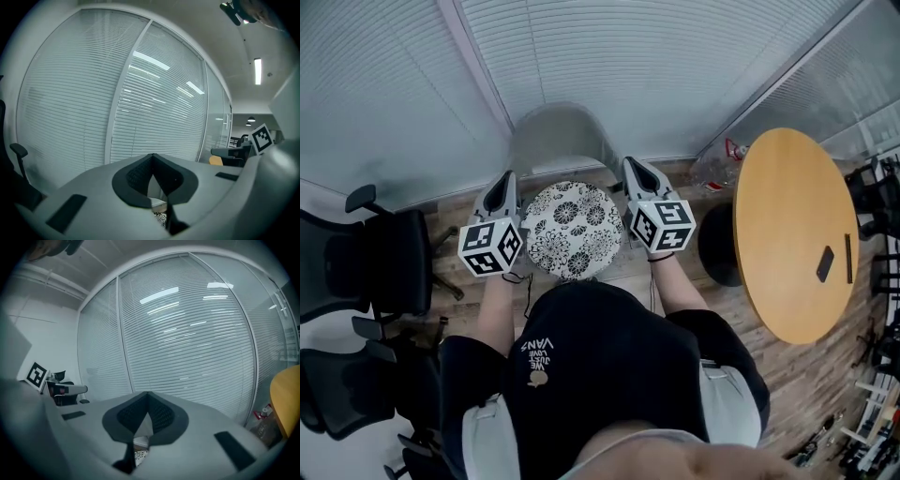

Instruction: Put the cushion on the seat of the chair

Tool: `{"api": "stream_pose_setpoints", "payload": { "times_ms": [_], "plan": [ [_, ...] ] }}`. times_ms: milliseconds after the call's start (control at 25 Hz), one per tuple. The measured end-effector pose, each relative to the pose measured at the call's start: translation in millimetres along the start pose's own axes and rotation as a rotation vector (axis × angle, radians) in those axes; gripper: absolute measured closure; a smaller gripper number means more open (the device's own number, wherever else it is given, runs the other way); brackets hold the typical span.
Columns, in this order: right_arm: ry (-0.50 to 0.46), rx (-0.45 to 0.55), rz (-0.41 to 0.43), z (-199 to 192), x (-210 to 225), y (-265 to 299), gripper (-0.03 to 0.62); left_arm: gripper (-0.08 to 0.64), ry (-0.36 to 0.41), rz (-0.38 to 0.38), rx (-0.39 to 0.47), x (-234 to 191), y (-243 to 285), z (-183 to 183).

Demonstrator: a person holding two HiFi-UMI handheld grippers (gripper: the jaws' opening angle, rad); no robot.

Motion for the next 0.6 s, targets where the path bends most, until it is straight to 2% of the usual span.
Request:
{"api": "stream_pose_setpoints", "payload": {
  "times_ms": [600],
  "plan": [
    [-0.026,0.025,0.020,15.1,-2.5,-3.1,0.575,0.549,-0.001,0.043,0.030,-11.3,-8.8,12.1]
  ]
}}
Point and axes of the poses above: the fingertips, and each gripper's own axes: y forward along the fingers, x to its right, z out of its top, the point moved 9 cm from there along -y, backward along the fingers, and after that the axes turned 15 degrees about y, right-handed, at the moved point
